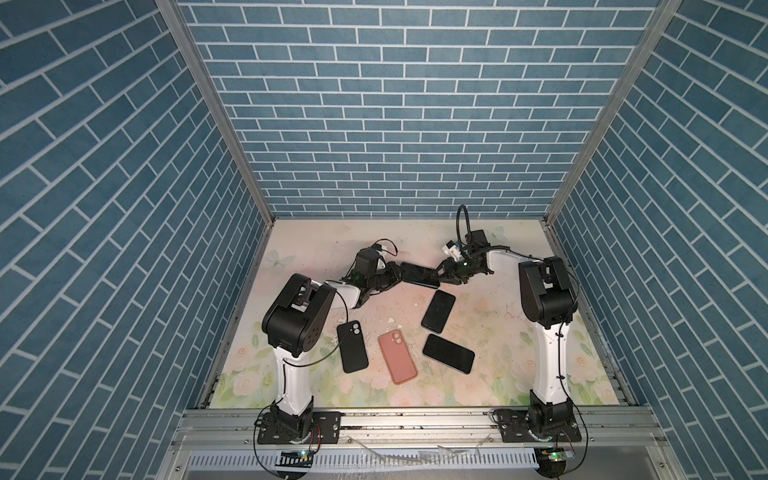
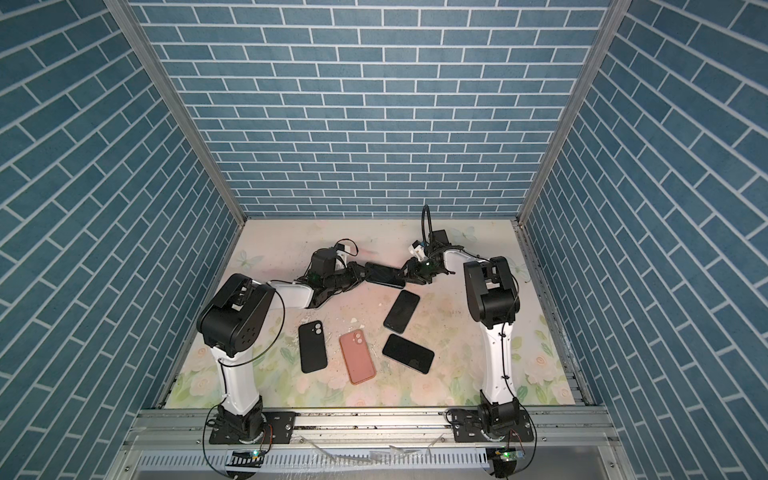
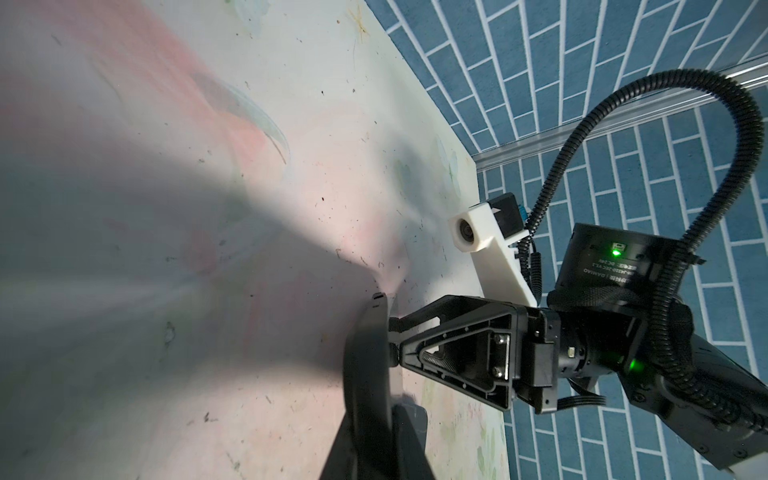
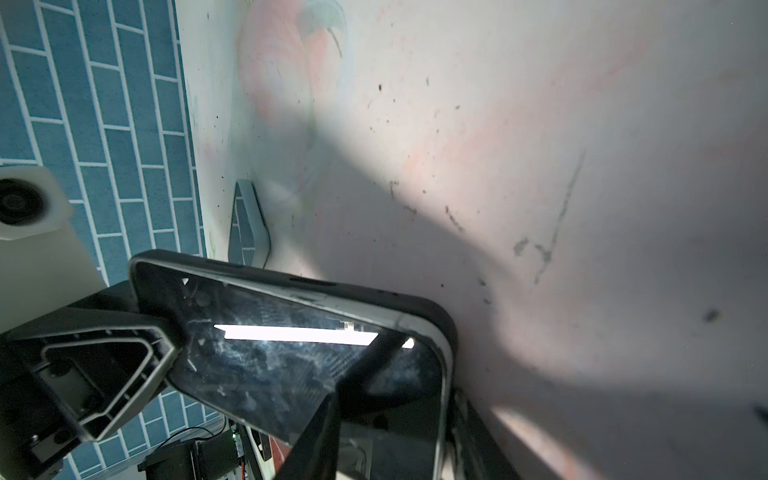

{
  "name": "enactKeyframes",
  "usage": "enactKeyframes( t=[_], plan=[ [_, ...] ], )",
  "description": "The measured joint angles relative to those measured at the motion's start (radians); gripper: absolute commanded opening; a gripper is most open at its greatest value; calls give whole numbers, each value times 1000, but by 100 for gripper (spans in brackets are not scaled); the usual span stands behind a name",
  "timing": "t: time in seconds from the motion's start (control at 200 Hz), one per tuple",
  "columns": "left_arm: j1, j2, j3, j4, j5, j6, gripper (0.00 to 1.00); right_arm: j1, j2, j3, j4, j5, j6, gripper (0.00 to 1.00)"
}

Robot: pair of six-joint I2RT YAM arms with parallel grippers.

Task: Put the phone into the phone case

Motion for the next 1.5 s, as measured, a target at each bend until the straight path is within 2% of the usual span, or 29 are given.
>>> enactKeyframes(
  t=[0.04,0.35,0.59,0.76,0.995,1.135,1.306,1.501],
  plan=[
    [0,0,0,6,3,-4,0,-1,0,-2,6,-4,5,48],
    [8,0,-16,58,22,-27,0,-42,-103,-142,207,-27,111,60],
    [40,-10,-16,63,58,-37,0,-108,-269,-171,291,-13,141,60],
    [76,-68,-16,85,94,-81,0,-154,-375,-233,332,-17,158,60],
    [101,-127,53,172,204,-196,0,-198,-478,-324,384,-122,204,58],
    [101,-121,98,303,287,-329,0,-199,-536,-389,528,-227,307,58],
    [100,-65,136,523,344,-519,0,-199,-554,-449,821,-313,531,57],
    [100,-54,136,579,368,-591,0,-198,-545,-483,1146,-349,795,55]
  ],
)
